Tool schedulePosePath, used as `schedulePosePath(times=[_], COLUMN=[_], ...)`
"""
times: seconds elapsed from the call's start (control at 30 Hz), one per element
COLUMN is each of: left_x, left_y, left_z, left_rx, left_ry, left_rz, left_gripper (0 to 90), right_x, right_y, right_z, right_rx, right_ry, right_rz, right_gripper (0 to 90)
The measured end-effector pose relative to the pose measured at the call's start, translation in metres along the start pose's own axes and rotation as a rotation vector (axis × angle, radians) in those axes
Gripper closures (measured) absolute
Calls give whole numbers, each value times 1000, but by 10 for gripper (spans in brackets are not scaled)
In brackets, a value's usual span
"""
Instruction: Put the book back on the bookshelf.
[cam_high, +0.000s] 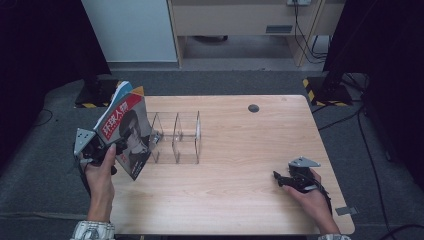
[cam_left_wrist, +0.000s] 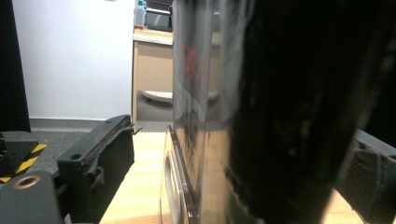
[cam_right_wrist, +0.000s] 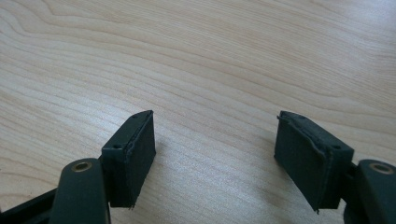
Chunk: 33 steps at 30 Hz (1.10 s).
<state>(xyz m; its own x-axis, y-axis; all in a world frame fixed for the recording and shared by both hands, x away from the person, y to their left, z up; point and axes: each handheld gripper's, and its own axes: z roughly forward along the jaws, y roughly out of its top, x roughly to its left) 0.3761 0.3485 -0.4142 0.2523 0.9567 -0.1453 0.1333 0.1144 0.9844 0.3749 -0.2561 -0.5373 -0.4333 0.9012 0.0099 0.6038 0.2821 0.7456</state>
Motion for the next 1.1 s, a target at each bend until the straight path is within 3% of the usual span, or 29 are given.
schedulePosePath(times=[0.5, 1.1], left_x=[-1, -11], left_y=[-4, -19], left_z=[-17, -29], left_rx=[8, 41], left_ry=[27, 29], left_rz=[25, 66], left_gripper=[55, 56], right_x=[0, 0], right_y=[0, 1], right_z=[1, 1], right_rx=[2, 3], right_ry=[1, 3], right_rz=[-3, -5], right_gripper=[276, 270])
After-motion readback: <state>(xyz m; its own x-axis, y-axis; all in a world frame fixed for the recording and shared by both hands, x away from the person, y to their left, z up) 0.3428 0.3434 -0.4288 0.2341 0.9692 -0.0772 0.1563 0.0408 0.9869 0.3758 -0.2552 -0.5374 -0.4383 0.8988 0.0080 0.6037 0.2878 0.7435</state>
